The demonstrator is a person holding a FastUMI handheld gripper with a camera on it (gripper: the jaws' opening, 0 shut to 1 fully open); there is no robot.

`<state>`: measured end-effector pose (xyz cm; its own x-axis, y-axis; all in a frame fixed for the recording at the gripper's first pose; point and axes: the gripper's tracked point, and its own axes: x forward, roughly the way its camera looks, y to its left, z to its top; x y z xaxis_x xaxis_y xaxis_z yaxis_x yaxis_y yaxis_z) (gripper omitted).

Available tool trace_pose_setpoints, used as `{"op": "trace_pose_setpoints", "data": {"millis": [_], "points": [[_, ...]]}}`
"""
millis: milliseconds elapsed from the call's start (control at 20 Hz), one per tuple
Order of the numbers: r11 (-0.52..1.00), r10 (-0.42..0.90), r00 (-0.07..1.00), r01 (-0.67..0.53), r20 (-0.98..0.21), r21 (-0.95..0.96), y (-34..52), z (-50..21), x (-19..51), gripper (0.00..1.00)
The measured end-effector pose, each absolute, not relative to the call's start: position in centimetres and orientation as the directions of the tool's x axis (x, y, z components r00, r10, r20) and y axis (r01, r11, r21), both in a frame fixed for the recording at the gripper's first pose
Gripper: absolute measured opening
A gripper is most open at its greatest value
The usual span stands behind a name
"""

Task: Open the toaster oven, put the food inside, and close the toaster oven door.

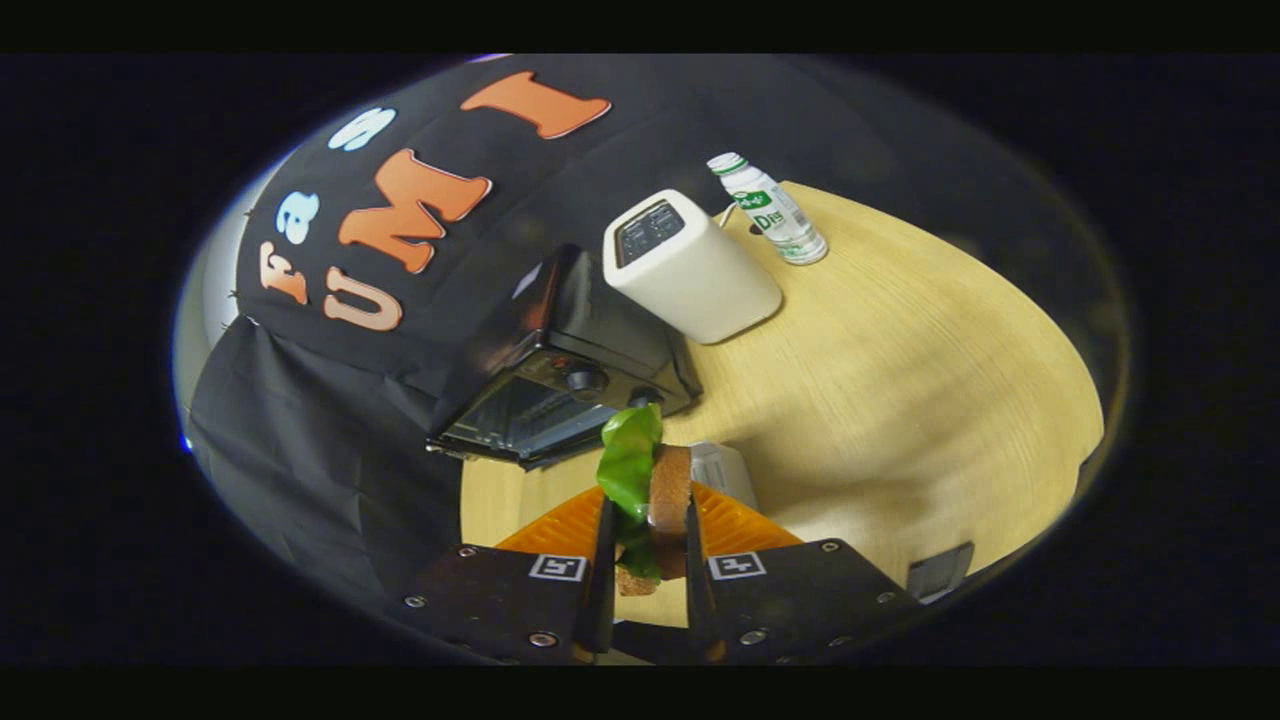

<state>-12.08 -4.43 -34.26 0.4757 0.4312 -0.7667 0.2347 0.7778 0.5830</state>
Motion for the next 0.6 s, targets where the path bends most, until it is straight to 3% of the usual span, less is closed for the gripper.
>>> {"op": "trace_pose_setpoints", "data": {"millis": [250, 600], "points": [[0.704, 0.471, 0.545, 0.243, -0.694, 0.668, -0.9, -32.9, -10.1, 0.30], [0.647, 0.478, 0.565, 0.291, -0.672, 0.705, 5.5, -35.3, -7.8, 0.30]]}}
